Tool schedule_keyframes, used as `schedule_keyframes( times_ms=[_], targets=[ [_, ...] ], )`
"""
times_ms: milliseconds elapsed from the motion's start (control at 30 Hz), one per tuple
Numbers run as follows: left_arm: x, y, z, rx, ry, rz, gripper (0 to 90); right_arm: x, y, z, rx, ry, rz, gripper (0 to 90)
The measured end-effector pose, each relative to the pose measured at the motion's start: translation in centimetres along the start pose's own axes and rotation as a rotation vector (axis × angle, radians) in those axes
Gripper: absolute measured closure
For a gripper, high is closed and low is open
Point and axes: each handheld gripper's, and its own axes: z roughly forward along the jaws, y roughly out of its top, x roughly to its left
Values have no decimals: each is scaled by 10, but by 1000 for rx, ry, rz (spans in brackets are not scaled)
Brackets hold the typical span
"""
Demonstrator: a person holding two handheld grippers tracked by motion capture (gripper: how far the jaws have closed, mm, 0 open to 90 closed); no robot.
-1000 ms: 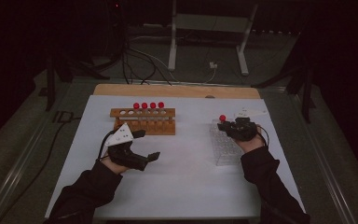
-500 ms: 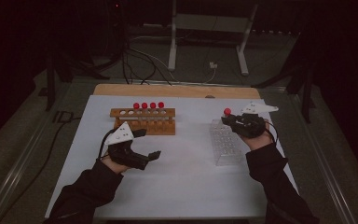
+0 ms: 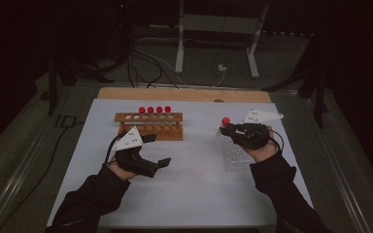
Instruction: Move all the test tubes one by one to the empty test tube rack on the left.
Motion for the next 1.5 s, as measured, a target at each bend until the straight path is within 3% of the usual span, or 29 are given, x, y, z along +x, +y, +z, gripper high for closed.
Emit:
schedule_keyframes(
  times_ms=[533, 967, 1300, 1500],
  targets=[
    [-13, 12, 14, 18, -61, 30, 64, 50, -11, 24, 46, 129, -49, 753],
    [-22, 17, 29, 23, -110, 39, 79, 76, -21, 37, 73, 196, -74, 753],
    [-28, 20, 41, 17, -128, 58, 236, 87, -24, 43, 84, 229, -84, 753],
    [-31, 20, 49, 12, -129, 68, 396, 90, -23, 43, 82, 241, -87, 753]
  ],
)
